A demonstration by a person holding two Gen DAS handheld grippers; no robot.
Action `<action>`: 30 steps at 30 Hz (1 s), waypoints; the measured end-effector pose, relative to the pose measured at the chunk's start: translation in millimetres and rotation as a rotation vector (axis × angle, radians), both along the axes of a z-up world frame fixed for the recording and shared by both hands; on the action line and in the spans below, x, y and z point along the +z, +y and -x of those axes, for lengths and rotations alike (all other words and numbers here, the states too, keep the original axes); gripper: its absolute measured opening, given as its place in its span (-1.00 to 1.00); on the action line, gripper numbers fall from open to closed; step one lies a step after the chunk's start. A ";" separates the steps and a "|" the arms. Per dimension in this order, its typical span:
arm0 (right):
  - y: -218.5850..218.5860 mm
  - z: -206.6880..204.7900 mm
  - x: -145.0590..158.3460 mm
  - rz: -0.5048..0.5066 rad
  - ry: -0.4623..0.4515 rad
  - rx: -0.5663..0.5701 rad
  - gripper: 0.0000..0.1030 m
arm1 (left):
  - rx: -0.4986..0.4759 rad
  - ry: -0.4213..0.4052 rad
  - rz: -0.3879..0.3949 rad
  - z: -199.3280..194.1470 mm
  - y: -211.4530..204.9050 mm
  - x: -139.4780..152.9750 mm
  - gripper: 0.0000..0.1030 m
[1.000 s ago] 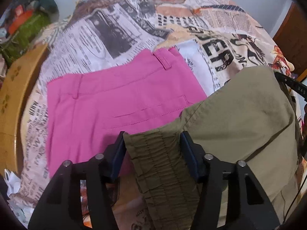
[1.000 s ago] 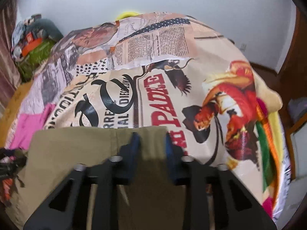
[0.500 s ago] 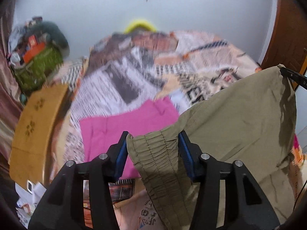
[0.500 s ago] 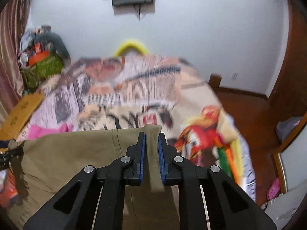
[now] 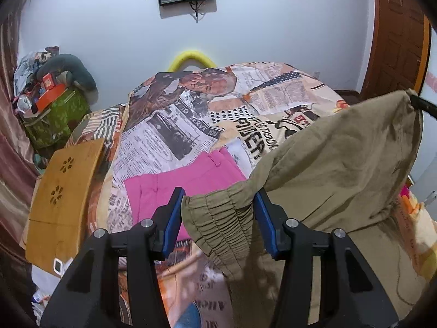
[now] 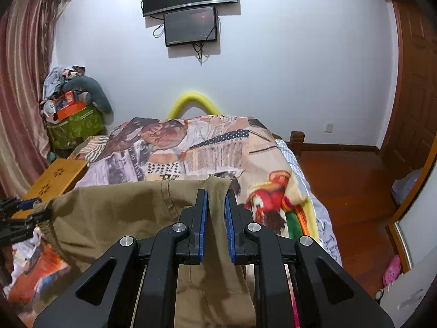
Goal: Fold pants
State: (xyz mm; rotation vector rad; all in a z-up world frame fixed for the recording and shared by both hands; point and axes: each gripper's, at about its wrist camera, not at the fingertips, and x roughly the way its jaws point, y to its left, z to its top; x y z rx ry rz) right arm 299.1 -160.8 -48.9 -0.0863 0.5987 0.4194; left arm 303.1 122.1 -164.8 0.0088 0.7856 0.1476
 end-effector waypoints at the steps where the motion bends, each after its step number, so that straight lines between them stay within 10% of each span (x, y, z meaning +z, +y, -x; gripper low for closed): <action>1: -3.0 5.7 -0.2 0.003 0.001 -0.002 -0.79 | -0.003 -0.002 -0.002 4.5 -2.2 0.8 -0.01; 15: -33.9 92.7 -12.9 -0.019 0.085 0.011 -0.79 | -0.052 0.016 0.004 78.8 -25.5 1.3 -0.01; 30: -63.9 176.4 -92.7 -0.052 0.309 -0.021 -0.78 | -0.109 0.147 0.042 144.8 -38.1 -50.8 0.00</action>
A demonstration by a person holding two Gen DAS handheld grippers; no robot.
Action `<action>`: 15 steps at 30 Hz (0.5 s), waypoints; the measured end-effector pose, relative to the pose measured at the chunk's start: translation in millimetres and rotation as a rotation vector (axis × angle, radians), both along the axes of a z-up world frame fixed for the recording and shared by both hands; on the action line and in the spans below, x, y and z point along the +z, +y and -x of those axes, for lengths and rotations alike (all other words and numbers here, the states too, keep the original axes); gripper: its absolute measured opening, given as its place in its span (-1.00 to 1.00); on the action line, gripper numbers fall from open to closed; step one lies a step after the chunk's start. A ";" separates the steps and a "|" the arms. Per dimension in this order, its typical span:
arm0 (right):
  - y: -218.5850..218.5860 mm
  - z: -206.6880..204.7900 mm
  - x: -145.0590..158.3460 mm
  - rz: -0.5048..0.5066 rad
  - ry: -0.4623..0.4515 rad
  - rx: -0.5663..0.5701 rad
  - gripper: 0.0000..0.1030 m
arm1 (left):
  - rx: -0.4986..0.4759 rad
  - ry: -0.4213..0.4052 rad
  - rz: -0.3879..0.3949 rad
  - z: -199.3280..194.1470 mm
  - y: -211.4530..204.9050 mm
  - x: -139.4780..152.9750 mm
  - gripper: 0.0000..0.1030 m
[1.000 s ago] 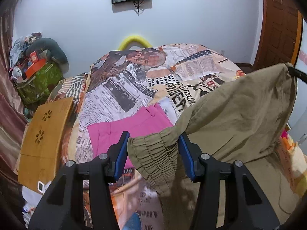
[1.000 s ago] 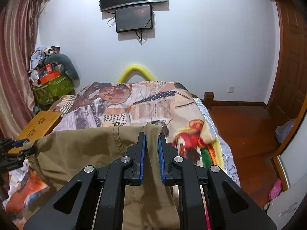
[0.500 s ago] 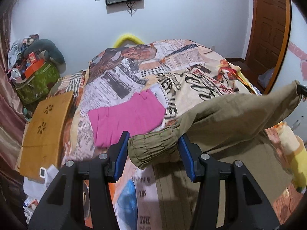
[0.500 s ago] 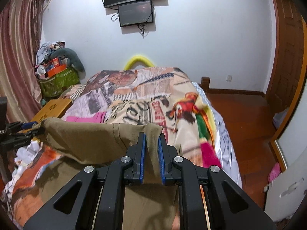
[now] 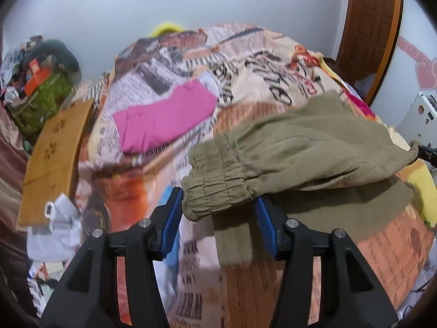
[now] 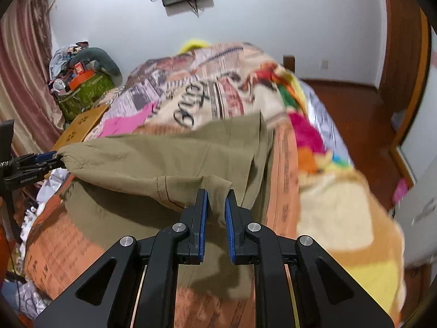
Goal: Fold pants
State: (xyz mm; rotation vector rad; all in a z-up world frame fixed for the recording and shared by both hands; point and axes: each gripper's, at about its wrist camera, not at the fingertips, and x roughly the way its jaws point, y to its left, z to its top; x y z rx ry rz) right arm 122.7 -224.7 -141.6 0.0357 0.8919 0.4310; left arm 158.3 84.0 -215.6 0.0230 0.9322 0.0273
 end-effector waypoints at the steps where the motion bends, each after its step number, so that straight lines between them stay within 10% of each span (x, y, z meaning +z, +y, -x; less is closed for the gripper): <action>1: -1.3 1.9 -2.6 -0.004 0.010 -0.003 -0.78 | 0.003 0.012 0.007 2.4 0.9 -3.7 0.00; 15: -11.1 30.7 1.0 0.084 0.046 -0.041 -0.62 | 0.068 0.004 0.036 23.2 10.9 18.7 0.63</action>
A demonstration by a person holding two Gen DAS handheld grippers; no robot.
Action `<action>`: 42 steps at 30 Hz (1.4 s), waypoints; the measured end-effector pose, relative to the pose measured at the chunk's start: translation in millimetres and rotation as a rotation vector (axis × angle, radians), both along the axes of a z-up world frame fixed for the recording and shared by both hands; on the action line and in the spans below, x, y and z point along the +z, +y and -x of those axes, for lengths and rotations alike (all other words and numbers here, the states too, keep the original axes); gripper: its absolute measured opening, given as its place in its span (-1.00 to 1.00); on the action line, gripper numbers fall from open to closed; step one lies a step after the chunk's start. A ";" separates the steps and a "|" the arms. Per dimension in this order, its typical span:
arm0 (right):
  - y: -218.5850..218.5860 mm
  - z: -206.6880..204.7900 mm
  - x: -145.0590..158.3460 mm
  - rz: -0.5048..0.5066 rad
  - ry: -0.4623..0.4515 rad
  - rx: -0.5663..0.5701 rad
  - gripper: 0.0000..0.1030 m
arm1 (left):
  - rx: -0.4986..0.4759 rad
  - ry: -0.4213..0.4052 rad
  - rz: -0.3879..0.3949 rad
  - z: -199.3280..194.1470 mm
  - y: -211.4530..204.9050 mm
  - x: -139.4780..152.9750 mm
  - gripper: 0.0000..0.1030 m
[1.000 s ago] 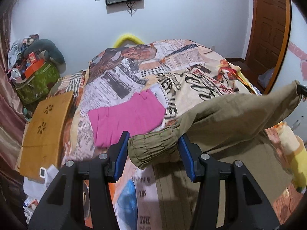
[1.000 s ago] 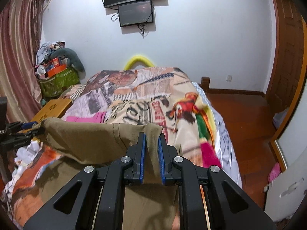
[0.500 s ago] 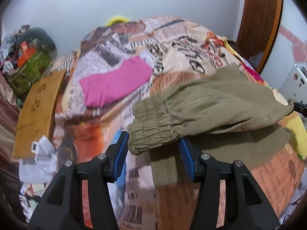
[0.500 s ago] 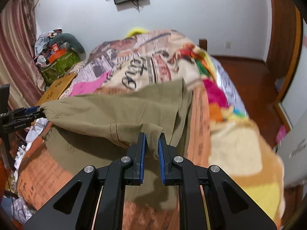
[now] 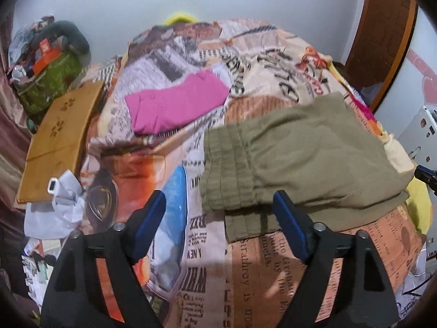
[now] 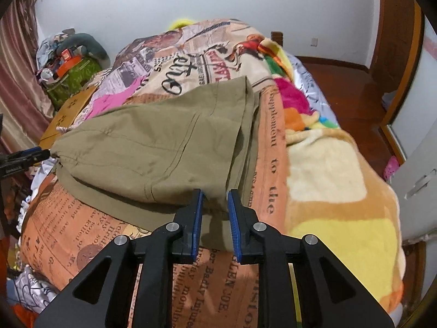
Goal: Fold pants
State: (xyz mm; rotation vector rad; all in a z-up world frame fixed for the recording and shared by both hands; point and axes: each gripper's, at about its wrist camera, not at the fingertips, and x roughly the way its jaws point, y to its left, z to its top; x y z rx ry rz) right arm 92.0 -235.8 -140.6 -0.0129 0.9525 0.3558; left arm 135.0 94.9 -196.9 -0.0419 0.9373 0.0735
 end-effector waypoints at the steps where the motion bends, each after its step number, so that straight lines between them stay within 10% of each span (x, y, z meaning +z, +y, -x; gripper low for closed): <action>1: 0.2 0.9 4.1 0.002 -0.012 -0.004 -0.55 | -0.003 -0.010 -0.003 0.4 -0.6 3.9 0.65; 16: 73.7 6.6 27.4 0.008 -0.108 0.220 0.21 | -0.225 0.035 -0.152 -7.6 -64.8 -6.5 0.93; 23: 103.8 2.6 7.4 0.010 -0.031 0.305 0.22 | -0.306 0.069 -0.245 -20.8 -95.7 -26.2 0.93; 34: 131.4 -6.4 -11.1 0.023 0.007 0.380 0.22 | -0.298 0.039 -0.167 -41.0 -93.1 -6.6 0.93; 42: 132.5 -8.4 -3.9 -0.001 -0.052 0.409 -0.76 | -0.360 0.051 -0.165 -34.0 -106.1 -11.9 0.89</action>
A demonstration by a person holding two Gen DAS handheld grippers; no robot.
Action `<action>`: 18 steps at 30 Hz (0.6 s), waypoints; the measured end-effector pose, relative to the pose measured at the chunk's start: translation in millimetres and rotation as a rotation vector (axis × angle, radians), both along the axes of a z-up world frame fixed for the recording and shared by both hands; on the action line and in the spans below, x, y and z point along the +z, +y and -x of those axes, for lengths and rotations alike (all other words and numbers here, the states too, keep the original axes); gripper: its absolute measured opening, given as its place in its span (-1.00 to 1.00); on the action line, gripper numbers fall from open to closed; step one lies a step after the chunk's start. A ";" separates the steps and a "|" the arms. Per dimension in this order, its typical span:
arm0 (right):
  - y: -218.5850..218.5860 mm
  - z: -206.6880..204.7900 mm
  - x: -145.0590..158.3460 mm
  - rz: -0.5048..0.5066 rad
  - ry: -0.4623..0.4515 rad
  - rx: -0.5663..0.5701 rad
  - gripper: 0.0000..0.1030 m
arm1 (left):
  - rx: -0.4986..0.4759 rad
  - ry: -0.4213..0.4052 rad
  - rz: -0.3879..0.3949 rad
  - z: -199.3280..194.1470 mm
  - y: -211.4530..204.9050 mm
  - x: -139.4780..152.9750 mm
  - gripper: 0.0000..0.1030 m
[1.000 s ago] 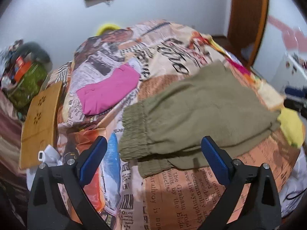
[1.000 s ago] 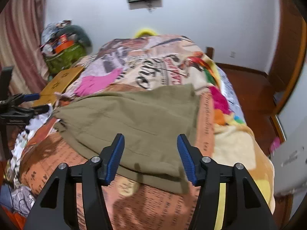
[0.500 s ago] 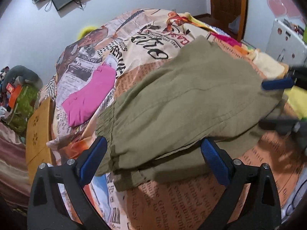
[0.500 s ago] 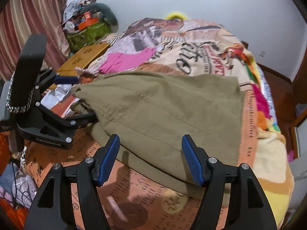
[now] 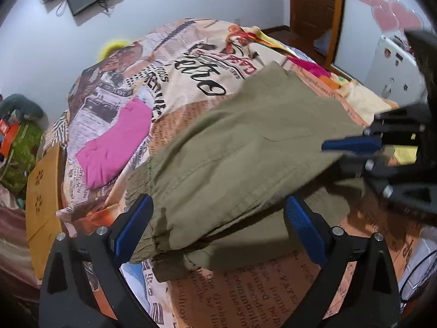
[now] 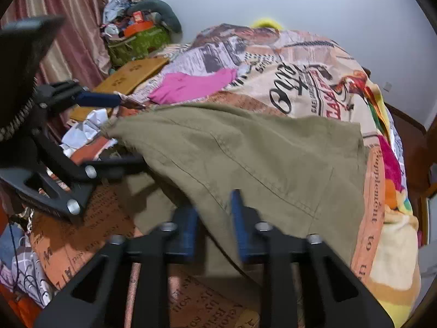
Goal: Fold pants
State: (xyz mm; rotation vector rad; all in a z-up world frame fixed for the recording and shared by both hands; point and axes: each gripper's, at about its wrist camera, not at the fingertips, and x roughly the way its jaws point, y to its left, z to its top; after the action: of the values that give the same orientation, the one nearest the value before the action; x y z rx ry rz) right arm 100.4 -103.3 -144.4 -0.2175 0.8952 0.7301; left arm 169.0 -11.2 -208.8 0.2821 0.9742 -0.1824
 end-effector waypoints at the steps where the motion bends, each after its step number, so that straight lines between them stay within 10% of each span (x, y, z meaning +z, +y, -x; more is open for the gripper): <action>1: 0.2 0.7 2.2 0.000 -0.012 0.000 -0.80 | -0.008 0.000 -0.007 0.9 -3.1 -1.8 0.81; 6: -4.5 7.1 13.8 -0.002 -0.053 0.008 -0.86 | -0.034 0.001 -0.015 2.6 -13.8 0.4 -0.23; 18: -18.2 16.7 9.3 0.030 -0.031 0.024 -0.88 | -0.065 0.045 0.072 16.5 -20.7 -3.5 -0.30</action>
State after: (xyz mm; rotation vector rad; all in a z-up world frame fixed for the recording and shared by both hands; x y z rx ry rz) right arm 83.7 -121.5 -135.1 -0.2658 0.8761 0.7338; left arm 152.6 -31.9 -212.3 0.2443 1.0018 -0.2832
